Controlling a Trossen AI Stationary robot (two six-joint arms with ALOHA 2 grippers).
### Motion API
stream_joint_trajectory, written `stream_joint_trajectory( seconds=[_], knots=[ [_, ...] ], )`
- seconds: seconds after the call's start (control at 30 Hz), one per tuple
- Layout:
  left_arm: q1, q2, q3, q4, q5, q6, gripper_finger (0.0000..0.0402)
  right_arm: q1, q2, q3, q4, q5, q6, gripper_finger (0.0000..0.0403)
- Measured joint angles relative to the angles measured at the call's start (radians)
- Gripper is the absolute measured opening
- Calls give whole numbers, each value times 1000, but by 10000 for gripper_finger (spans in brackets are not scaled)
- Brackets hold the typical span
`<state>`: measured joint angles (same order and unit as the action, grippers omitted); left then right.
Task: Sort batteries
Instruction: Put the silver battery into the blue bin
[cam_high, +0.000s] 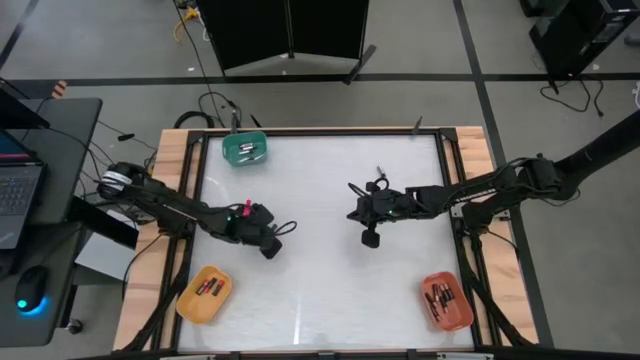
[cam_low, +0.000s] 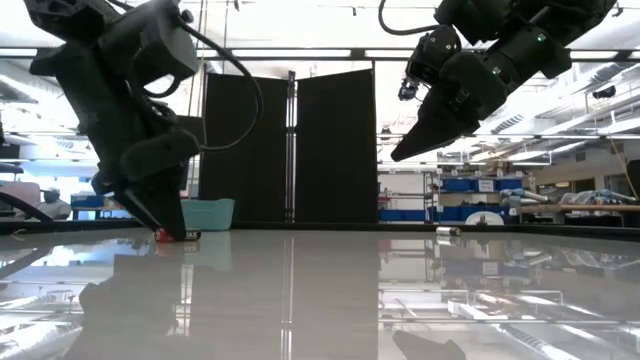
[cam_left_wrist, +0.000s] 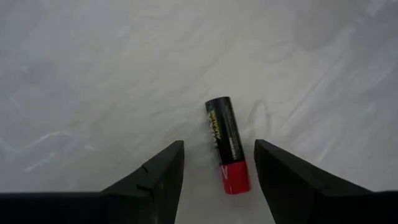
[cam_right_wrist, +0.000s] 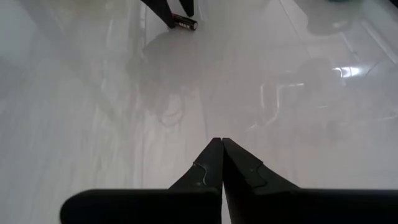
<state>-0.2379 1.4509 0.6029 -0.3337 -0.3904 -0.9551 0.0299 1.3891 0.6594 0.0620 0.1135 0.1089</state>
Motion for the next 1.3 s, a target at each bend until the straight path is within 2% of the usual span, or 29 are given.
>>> stream_joint_trajectory(
  seconds=[0.1,0.2,0.3,0.47,0.53,0.7,0.87,1.0,1.07,1.3],
  knots=[
    [-1,29,2,2,-9,-5,195,0,0,0,11,0,0,12],
    [-1,52,4,0,-12,-10,172,0,0,0,12,1,0,12],
    [0,55,4,-5,-9,14,136,0,0,0,12,1,0,12],
    [2,41,7,-6,40,88,52,0,0,0,12,1,-1,12],
    [2,25,28,-38,55,138,46,0,0,0,14,1,-3,12],
    [-3,-11,164,-260,121,241,46,0,0,0,22,1,-8,12],
    [-77,-37,320,-532,145,239,46,0,0,0,28,1,-8,12],
    [-184,-69,415,-718,196,131,46,0,0,0,28,2,-8,12],
    [-251,-87,443,-757,229,36,46,0,0,0,33,21,-8,12],
    [-538,-156,445,-850,289,-451,46,0,0,0,34,28,-8,12]
  ],
)
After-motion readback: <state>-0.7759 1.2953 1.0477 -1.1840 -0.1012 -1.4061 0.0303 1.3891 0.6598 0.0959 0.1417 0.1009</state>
